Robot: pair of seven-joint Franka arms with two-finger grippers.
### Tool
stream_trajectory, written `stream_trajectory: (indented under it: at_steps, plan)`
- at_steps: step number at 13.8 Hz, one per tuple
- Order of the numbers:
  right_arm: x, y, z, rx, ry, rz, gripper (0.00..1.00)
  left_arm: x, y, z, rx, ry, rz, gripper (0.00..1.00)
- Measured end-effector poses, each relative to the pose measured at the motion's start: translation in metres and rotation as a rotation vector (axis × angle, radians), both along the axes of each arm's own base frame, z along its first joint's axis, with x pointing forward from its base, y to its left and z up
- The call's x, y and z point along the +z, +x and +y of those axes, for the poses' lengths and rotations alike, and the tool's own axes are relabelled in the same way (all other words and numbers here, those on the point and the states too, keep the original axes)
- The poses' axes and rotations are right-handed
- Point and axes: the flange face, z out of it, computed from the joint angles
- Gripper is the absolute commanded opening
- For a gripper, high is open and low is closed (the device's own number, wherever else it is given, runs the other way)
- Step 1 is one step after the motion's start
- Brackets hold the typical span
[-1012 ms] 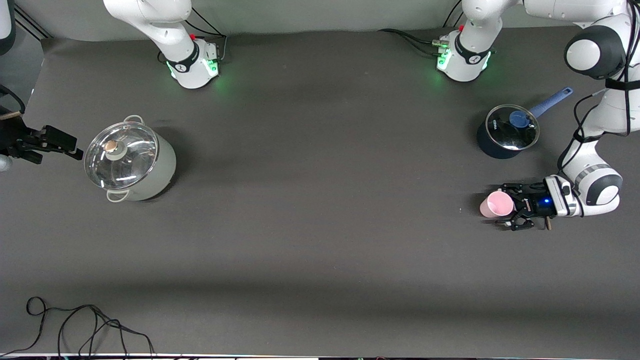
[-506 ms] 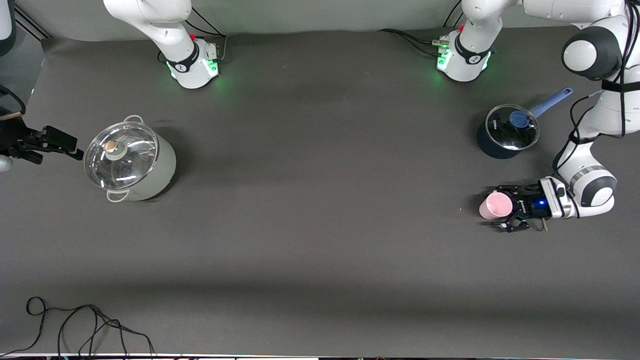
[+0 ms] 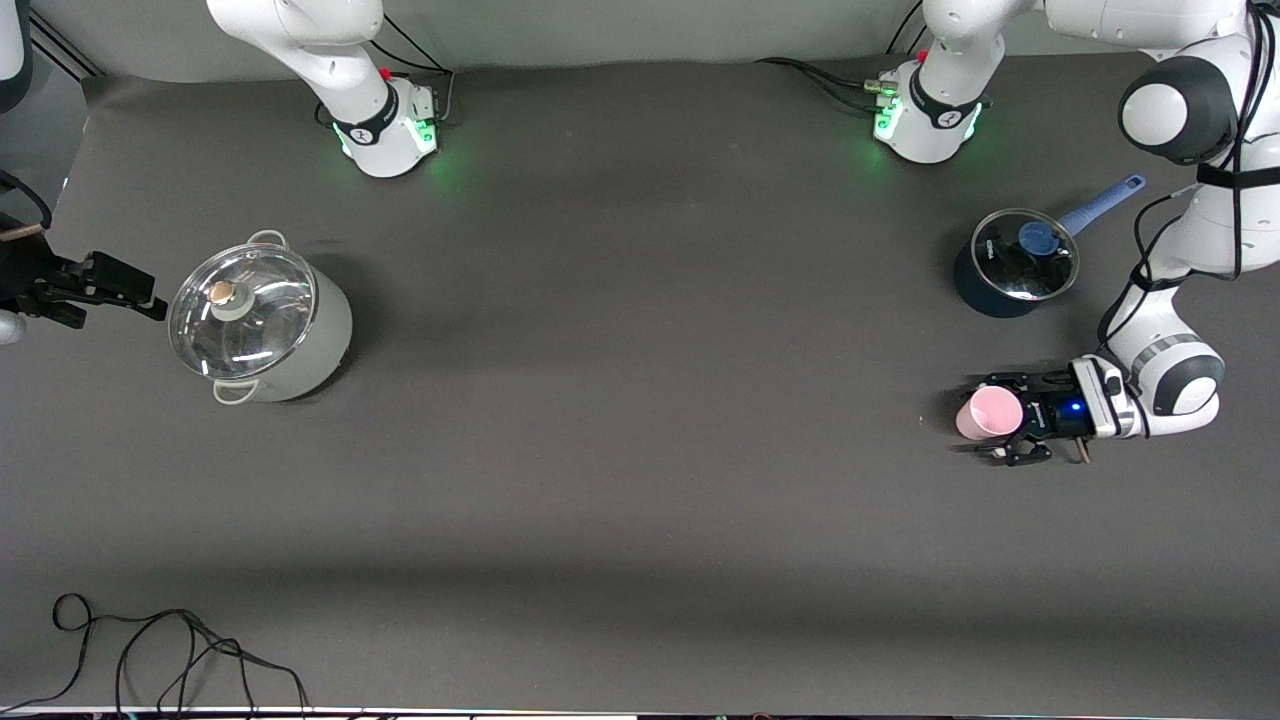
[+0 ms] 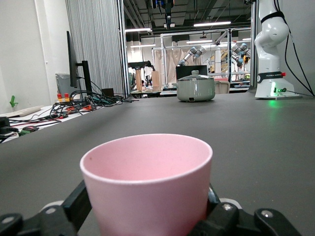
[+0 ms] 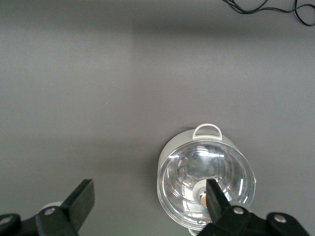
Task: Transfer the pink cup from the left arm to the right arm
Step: 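Close the left gripper on the pink cup, then lift the pink cup with the left gripper and carry it toward the table middle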
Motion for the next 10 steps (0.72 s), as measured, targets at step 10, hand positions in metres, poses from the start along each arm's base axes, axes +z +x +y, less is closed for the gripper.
stream_trajectory:
  at_steps: [10]
  plan:
    - [-0.001,0.0,0.0,0.0,0.0,0.001,1.0,0.004,0.013,-0.028,-0.048,0.015,-0.042,0.0]
